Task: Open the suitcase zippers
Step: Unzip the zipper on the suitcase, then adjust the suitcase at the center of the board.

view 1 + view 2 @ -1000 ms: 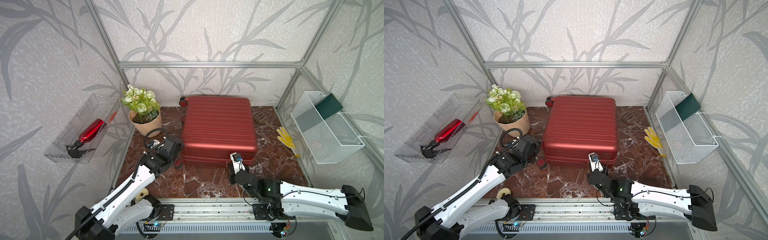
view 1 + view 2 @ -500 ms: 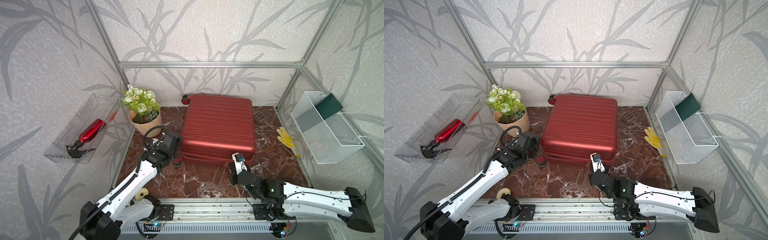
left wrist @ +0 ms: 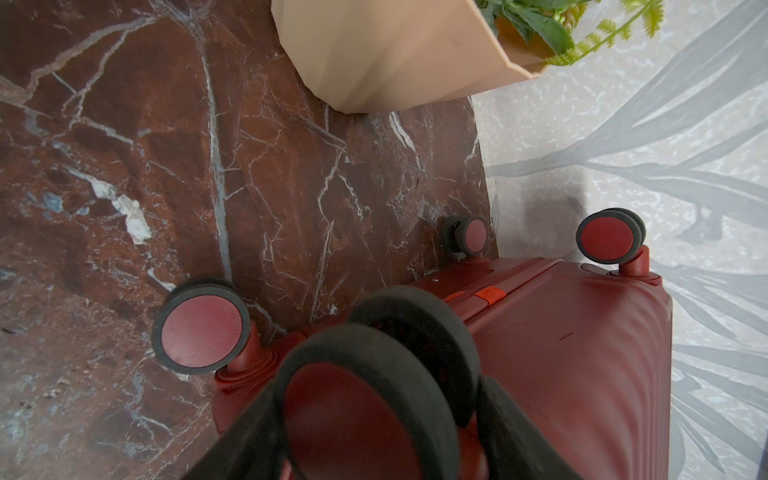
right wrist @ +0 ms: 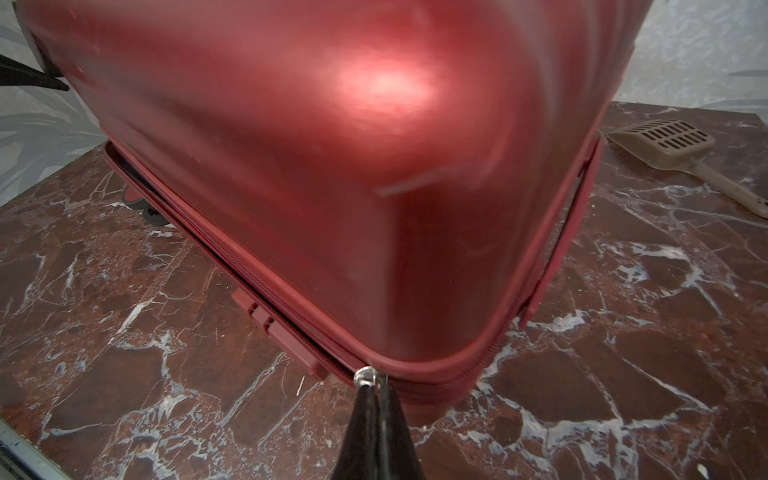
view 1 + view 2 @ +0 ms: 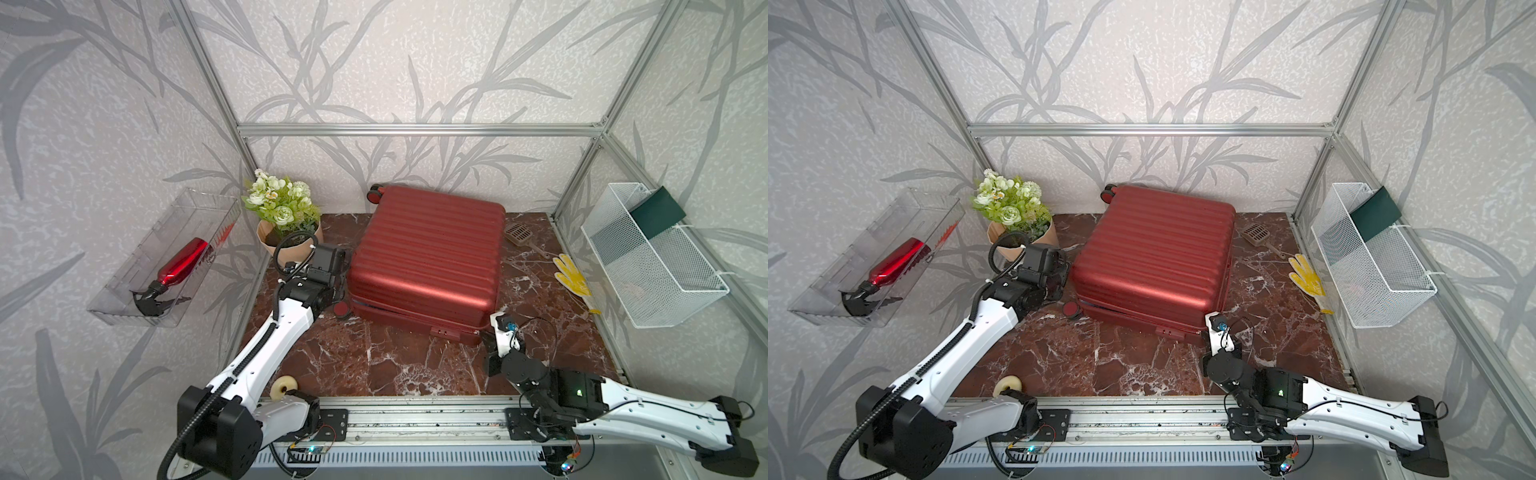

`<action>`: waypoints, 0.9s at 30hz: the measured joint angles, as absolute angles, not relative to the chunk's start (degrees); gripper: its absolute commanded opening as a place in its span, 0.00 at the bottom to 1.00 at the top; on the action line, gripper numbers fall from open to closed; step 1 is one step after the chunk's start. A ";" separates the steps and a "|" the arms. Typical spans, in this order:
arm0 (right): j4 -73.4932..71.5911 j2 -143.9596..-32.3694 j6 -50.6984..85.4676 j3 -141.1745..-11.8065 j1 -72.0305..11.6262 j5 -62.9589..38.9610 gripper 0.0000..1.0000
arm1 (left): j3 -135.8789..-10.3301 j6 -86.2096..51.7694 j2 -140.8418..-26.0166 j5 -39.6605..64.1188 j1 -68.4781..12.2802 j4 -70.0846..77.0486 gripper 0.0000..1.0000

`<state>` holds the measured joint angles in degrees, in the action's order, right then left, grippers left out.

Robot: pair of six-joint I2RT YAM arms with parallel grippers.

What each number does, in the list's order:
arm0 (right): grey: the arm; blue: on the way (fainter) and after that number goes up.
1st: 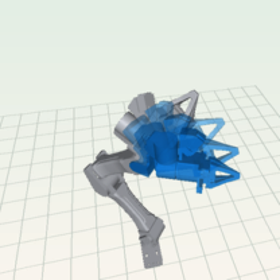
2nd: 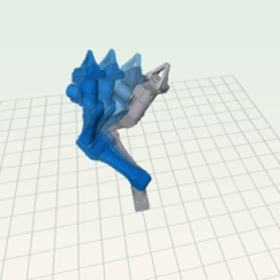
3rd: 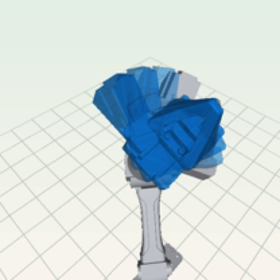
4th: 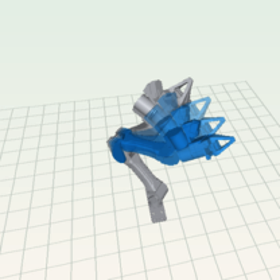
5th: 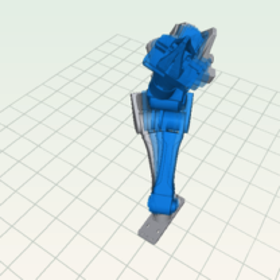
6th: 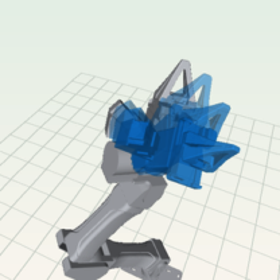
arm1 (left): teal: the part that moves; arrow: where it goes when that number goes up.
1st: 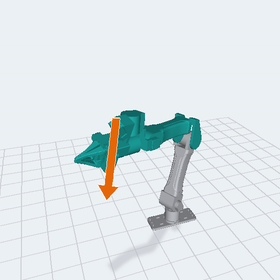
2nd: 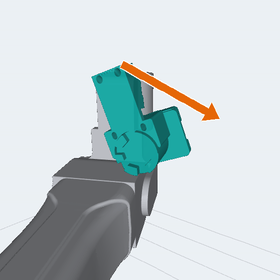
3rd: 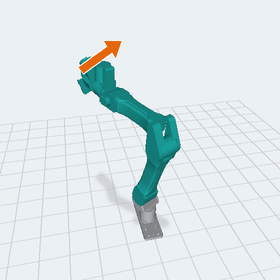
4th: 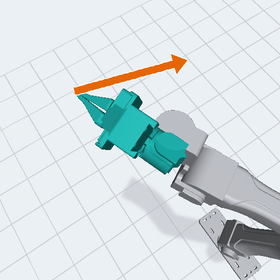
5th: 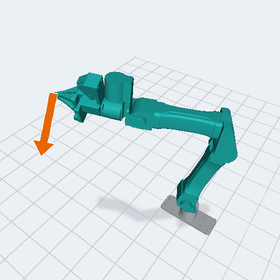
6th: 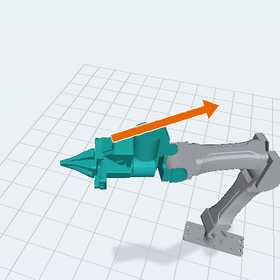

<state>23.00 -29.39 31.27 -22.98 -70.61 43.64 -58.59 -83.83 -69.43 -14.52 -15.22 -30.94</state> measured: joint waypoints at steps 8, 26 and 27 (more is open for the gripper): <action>20.69 -25.96 27.35 -21.56 -55.61 34.13 0.00 | -63.72 -76.49 -75.31 -13.89 -12.43 -31.44 0.00; 6.52 -39.00 14.98 -22.06 -49.89 28.16 0.00 | -92.16 -48.95 -99.88 -13.43 -9.96 -34.00 0.52; 6.59 -39.79 14.85 -22.55 -53.10 28.49 0.00 | -93.91 -47.57 -100.25 -13.63 -10.70 -34.24 0.58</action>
